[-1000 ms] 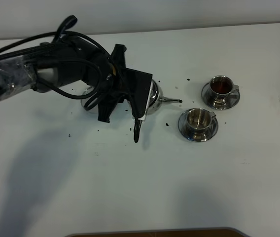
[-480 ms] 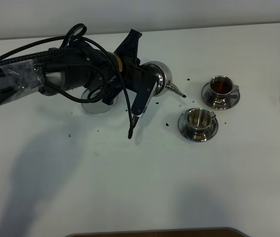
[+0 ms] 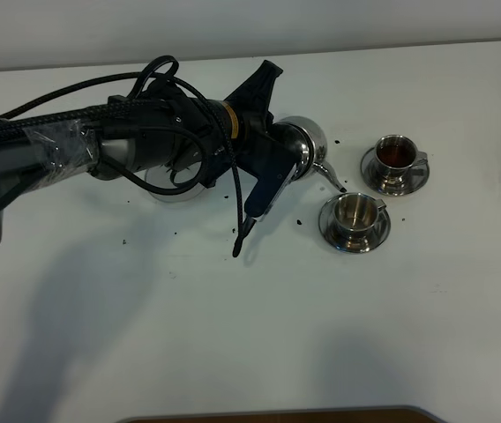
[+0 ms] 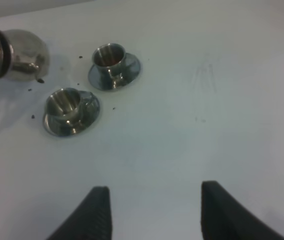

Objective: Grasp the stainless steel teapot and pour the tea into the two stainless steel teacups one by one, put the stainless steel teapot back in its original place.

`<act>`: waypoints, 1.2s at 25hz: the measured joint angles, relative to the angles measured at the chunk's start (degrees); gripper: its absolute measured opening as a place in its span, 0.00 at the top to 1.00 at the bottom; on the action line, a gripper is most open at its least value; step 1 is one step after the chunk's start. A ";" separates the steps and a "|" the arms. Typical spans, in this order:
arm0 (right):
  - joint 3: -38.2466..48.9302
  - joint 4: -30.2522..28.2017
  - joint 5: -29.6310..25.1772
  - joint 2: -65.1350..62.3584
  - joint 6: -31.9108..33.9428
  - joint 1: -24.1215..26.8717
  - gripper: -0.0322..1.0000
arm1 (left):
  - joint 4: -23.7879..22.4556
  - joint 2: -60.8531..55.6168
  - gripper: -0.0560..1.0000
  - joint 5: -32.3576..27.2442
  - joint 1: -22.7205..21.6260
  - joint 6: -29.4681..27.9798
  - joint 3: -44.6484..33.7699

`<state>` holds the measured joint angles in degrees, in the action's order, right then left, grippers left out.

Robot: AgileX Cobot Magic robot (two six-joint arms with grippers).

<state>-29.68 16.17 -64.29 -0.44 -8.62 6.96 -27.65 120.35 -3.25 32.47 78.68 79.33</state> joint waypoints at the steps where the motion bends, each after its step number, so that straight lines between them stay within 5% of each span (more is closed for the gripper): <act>1: 0.00 0.00 0.00 0.00 0.00 0.00 0.56 | -0.05 0.05 0.72 0.06 0.07 0.77 0.00; 30: 0.00 0.00 0.00 0.00 0.00 0.00 0.56 | -1.58 2.33 0.72 13.39 0.07 14.34 0.00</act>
<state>-29.68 16.17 -64.29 -0.44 -8.62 6.96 -29.23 122.67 10.14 32.53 93.02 79.33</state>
